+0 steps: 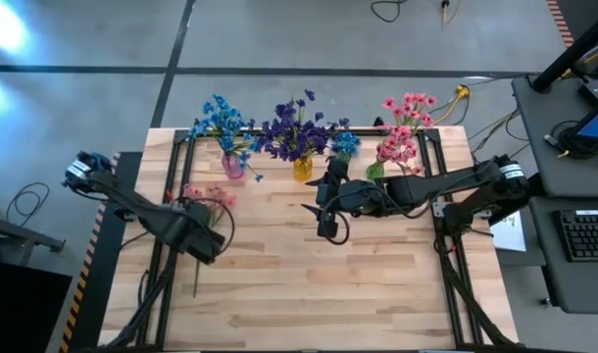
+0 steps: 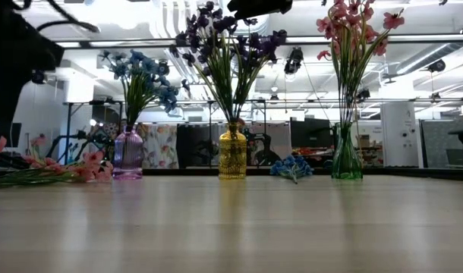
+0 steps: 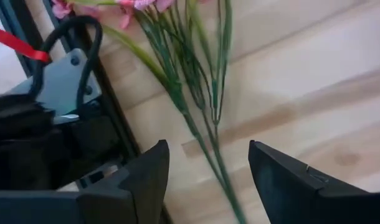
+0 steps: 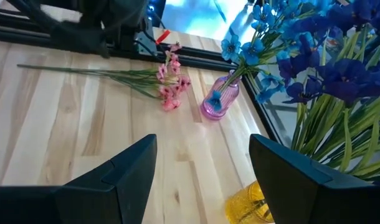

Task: Sort flowers into vase by color
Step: Put the pink flowers into the green vase

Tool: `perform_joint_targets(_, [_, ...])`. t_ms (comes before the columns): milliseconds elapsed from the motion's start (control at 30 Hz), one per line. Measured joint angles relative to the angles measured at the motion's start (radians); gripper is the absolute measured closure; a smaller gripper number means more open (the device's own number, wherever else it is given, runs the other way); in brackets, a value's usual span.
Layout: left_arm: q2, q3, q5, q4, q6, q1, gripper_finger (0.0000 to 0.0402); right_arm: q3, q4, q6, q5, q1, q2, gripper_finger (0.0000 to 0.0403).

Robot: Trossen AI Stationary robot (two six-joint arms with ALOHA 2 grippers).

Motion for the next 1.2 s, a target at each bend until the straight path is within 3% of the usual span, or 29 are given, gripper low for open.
perform_joint_targets(367, [0.121, -0.185, 0.05, 0.279, -0.094, 0.001, 0.0196, 0.0, -0.004, -0.011, -0.002, 0.0, 0.0, 0.0156])
perform_joint_targets(700, [0.202, -0.244, 0.052, 0.358, -0.11, 0.002, 0.0202, 0.0, -0.004, -0.013, -0.003, 0.0, 0.0, 0.0156])
perform_joint_targets(1200, [0.24, -0.247, 0.054, 0.406, -0.088, 0.002, 0.0333, 0.0, -0.004, -0.006, -0.003, 0.0, 0.0, 0.0156])
